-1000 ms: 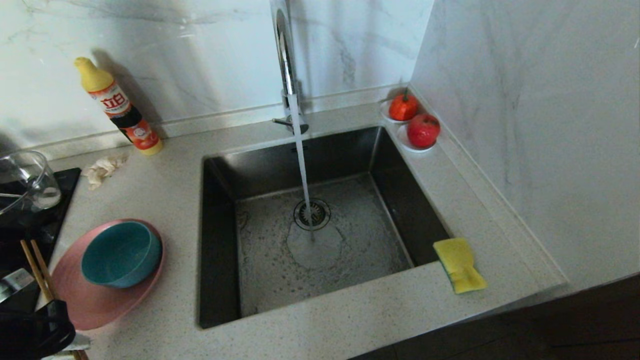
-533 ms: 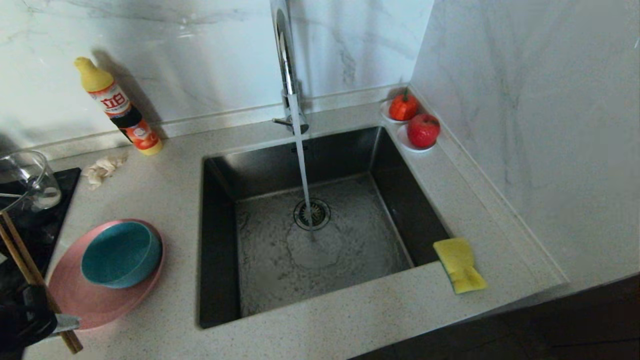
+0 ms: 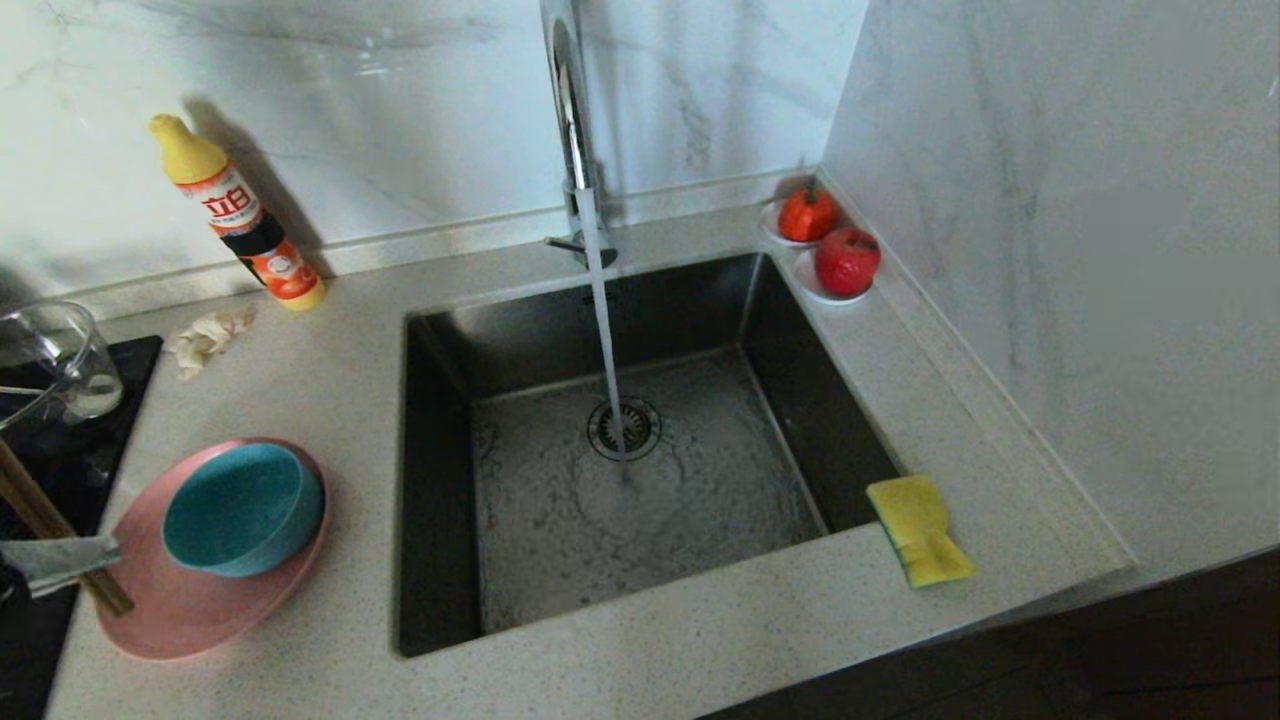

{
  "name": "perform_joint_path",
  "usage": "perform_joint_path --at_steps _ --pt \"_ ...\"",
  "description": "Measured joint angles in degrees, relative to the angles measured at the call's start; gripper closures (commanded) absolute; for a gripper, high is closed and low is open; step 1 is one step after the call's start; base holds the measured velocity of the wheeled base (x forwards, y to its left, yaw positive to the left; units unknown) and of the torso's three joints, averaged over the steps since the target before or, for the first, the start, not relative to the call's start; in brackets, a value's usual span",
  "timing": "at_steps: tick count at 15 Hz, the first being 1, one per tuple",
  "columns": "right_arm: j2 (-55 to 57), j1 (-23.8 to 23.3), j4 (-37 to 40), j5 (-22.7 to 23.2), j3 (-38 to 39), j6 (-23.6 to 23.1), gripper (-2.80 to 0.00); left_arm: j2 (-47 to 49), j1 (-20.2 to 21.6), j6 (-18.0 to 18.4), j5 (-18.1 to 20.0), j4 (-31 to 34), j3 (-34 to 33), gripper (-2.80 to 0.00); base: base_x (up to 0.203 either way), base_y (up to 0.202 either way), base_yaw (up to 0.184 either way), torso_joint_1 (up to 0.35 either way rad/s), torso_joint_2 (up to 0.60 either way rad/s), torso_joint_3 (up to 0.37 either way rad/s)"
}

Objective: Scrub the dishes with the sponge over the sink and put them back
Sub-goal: Rinse the chopsticks

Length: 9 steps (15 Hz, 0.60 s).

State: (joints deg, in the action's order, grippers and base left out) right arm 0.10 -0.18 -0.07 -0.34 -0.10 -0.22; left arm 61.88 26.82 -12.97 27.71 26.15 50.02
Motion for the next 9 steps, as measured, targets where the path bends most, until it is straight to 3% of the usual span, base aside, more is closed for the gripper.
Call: perform_joint_path --at_steps 6,9 --pt "0.0 0.0 0.0 0.0 0.0 0.0 0.00 1.1 -6.5 -0.1 8.2 0.2 13.5 0.00 0.000 0.000 0.000 0.000 0.00 0.000" --pt "0.0 0.0 0.0 0.0 0.0 0.0 0.00 5.7 -13.4 0.2 10.8 1.3 19.4 0.00 0.000 0.000 0.000 0.000 0.00 0.000"
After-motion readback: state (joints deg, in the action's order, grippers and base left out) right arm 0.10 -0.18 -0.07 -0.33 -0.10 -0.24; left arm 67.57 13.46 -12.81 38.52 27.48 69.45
